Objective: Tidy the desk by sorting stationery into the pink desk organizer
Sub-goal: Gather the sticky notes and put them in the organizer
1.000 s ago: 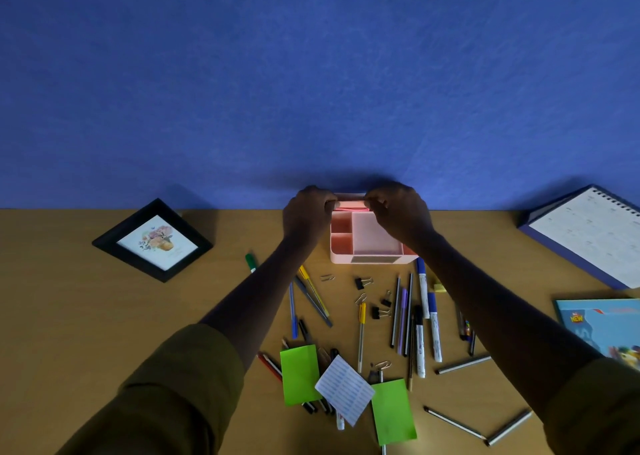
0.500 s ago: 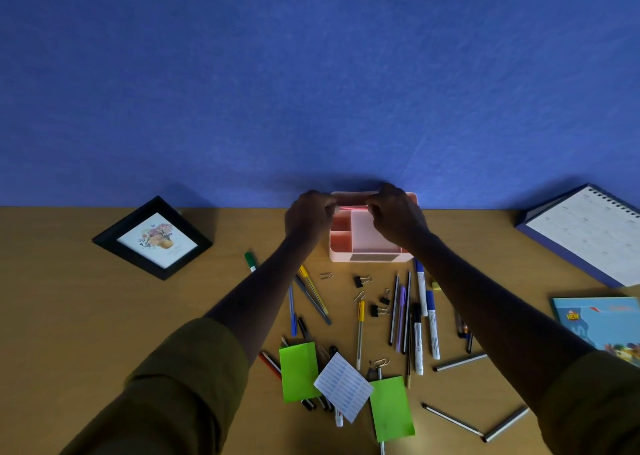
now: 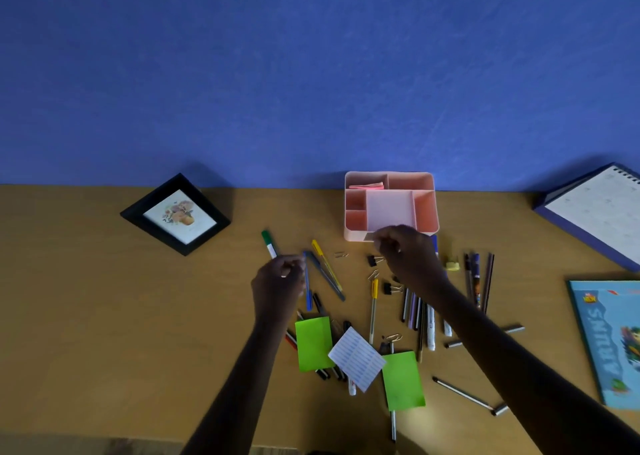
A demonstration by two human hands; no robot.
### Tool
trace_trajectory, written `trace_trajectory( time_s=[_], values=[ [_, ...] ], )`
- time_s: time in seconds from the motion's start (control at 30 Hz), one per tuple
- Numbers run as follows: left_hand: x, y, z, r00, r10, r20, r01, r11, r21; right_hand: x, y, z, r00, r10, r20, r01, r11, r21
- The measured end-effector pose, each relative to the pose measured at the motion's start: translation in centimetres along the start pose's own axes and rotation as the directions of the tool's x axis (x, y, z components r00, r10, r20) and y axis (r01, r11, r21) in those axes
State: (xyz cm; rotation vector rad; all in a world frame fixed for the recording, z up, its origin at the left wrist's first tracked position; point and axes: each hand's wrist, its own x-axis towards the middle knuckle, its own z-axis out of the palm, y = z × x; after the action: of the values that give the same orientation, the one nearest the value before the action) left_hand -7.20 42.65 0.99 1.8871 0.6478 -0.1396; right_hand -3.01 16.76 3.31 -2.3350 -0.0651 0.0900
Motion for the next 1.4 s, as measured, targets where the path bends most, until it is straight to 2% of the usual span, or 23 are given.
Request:
trace_trajectory(
  time_s=[0.17, 0.33, 0.4, 0.47, 0.67, 0.87, 1.07, 1.17, 1.27, 1.4],
  values=[
    [-3.6, -5.0, -1.6, 0.984, -0.176, -0.025, 0.177, 0.982, 0.060, -5.4, 0.4, 4.7, 0.978, 0.127, 0.165, -0.139, 0.988, 0.063],
    [-6.1, -7.2, -2.0, 0.977, -0.207, -0.042, 0.212, 0.957, 0.197, -9.1, 0.6, 8.6, 0.911, 0.236, 0.339, -0.227, 0.972, -0.065],
    [-7.0, -7.5, -1.6, 0.975, -0.221, 0.003, 0.214, 0.949, 0.232, -10.3, 0.8, 9.4, 0.900, 0.269, 0.344, -0.212, 0.958, -0.194],
    [-8.0, -7.4, -0.8, 0.971, -0.231, 0.063, 0.208, 0.944, 0.256, -11.4, 1.0, 9.8, 0.887, 0.309, 0.344, -0.230, 0.940, -0.251],
    [-10.1, -7.2, 1.5, 0.958, -0.196, 0.209, 0.095, 0.906, 0.413, -14.5, 1.7, 11.0, 0.872, 0.332, 0.359, -0.255, 0.935, -0.245],
    [-10.1, -6.8, 2.7, 0.962, -0.170, 0.213, 0.054, 0.886, 0.461, -15.5, 1.8, 11.4, 0.885, 0.322, 0.335, -0.254, 0.939, -0.232],
    [-9.7, -6.4, 3.2, 0.940, -0.207, 0.270, 0.083, 0.908, 0.410, -16.2, 1.9, 11.1, 0.877, 0.306, 0.372, -0.244, 0.948, -0.205],
    [-9.6, -6.4, 3.7, 0.912, -0.296, 0.283, 0.229, 0.942, 0.247, -16.5, 1.8, 10.8, 0.884, 0.286, 0.369, -0.232, 0.955, -0.184],
    [-9.6, -5.9, 3.9, 0.871, -0.383, 0.307, 0.377, 0.923, 0.083, -16.7, 1.6, 10.4, 0.896, 0.269, 0.353, -0.226, 0.961, -0.159],
    [-9.5, -5.5, 4.2, 0.868, -0.373, 0.328, 0.402, 0.915, -0.025, -16.6, 1.1, 9.6, 0.910, 0.230, 0.346, -0.174, 0.967, -0.187]
  ],
)
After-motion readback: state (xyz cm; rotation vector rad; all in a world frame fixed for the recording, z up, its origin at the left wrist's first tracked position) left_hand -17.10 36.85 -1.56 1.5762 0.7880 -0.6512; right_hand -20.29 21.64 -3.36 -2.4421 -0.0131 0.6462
